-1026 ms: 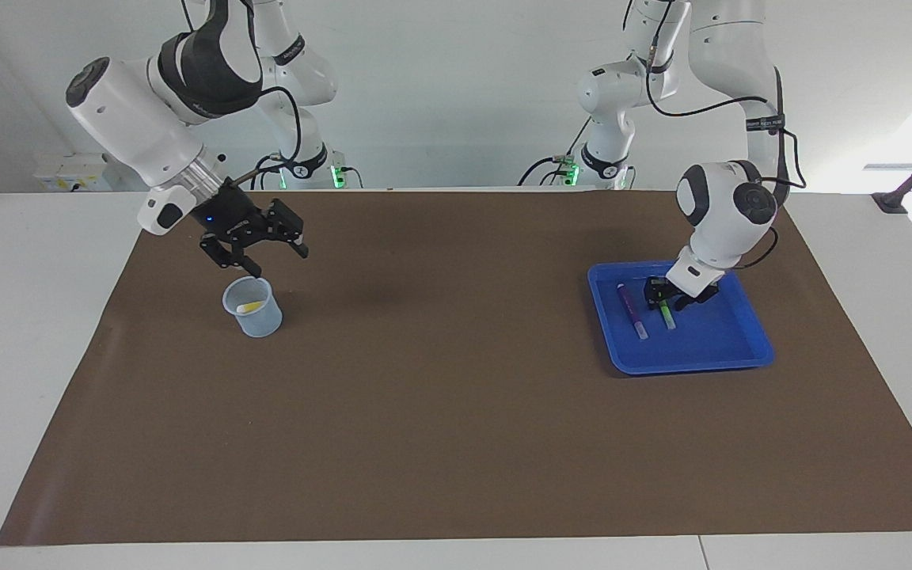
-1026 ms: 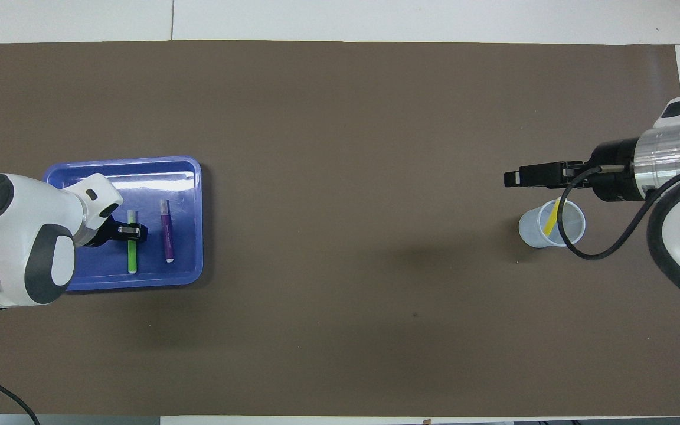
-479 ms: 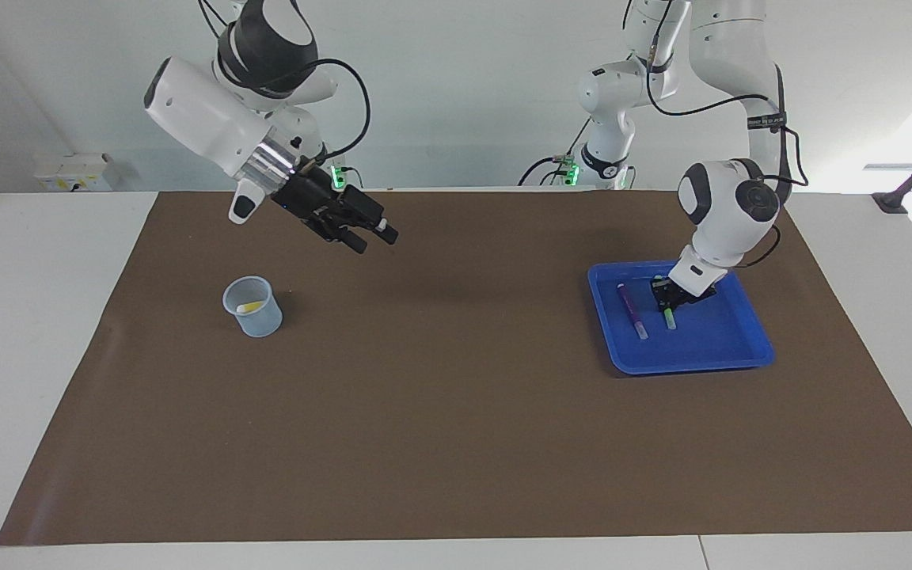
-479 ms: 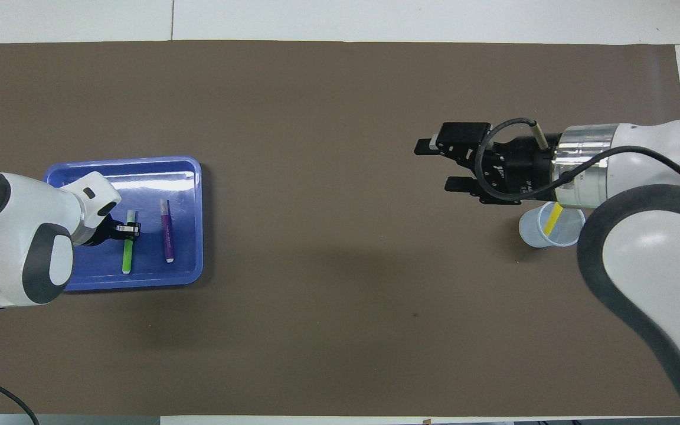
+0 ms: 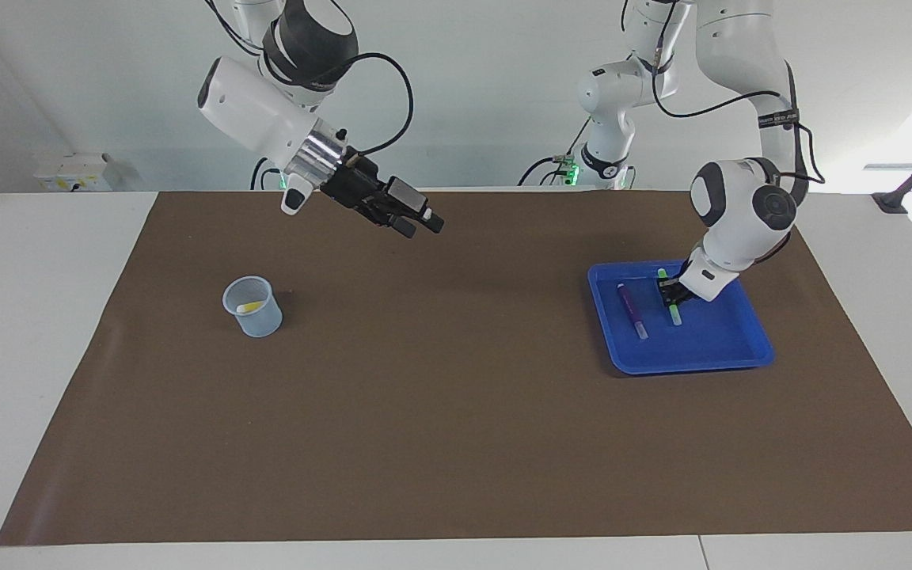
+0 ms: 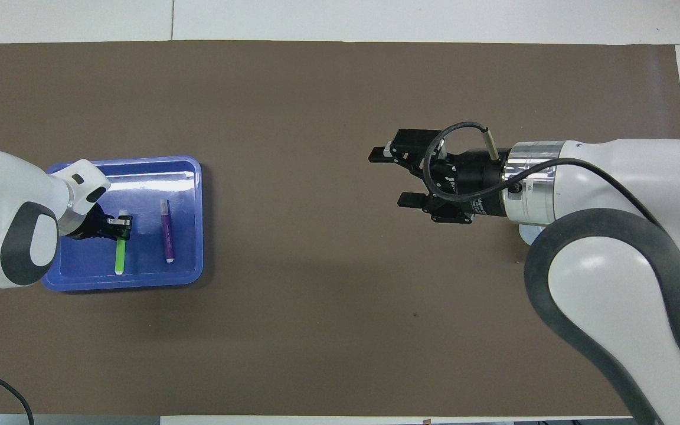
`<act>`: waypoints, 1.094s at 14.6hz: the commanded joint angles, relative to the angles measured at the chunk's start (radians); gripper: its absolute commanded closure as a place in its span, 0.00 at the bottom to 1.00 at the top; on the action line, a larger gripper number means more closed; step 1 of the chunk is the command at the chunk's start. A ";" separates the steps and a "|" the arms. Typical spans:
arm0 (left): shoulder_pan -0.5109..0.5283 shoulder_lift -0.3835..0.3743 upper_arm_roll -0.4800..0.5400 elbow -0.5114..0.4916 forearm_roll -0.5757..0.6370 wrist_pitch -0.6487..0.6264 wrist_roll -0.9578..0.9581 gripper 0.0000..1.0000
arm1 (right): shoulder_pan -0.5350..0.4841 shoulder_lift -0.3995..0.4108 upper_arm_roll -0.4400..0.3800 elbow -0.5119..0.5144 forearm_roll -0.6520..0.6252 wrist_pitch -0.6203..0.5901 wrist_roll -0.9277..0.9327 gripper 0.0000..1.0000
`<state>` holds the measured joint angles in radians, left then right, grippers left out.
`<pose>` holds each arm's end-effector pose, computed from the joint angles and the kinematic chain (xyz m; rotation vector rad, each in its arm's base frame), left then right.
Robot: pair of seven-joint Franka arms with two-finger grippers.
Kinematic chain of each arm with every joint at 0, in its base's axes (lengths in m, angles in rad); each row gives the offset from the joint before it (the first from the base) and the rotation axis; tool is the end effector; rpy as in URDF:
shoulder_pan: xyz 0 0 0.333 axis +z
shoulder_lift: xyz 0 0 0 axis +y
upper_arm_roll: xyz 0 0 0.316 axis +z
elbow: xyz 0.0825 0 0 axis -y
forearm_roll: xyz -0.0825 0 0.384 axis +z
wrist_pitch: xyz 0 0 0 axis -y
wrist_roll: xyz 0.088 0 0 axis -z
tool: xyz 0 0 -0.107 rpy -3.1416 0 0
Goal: Transfer and insert pens with both arms
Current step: 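Lift the green pen with the left gripper toward the right gripper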
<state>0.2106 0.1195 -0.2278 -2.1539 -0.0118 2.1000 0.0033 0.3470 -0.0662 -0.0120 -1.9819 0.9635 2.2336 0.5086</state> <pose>0.5341 -0.0089 0.3328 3.0948 -0.0223 -0.2647 0.5322 0.2114 0.5397 -2.1283 0.7461 0.0958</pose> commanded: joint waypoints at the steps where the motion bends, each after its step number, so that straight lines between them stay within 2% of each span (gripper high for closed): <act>1: 0.001 0.022 -0.005 0.133 -0.057 -0.164 -0.081 1.00 | 0.003 -0.018 0.029 -0.025 0.026 0.060 0.025 0.00; 5: -0.031 0.020 -0.012 0.310 -0.193 -0.389 -0.374 1.00 | 0.003 -0.021 0.101 -0.063 0.026 0.191 0.019 0.00; 7: -0.074 0.014 -0.012 0.365 -0.272 -0.440 -0.584 1.00 | 0.006 -0.021 0.107 -0.064 0.026 0.213 0.019 0.00; 10: -0.157 -0.027 -0.013 0.378 -0.377 -0.422 -0.912 1.00 | 0.026 -0.020 0.107 -0.064 0.026 0.248 0.018 0.00; 13: -0.220 -0.066 -0.019 0.374 -0.460 -0.379 -1.135 1.00 | 0.066 -0.017 0.109 -0.069 0.026 0.299 0.022 0.00; 16: -0.226 -0.083 -0.054 0.370 -0.571 -0.338 -1.308 1.00 | 0.104 -0.011 0.109 -0.072 0.026 0.368 0.025 0.00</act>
<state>-0.0166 0.0597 -0.2641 -1.7684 -0.5233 1.7287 -1.1995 0.4316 -0.0664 0.0952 -2.0340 0.9641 2.5506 0.5248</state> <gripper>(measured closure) 0.833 0.000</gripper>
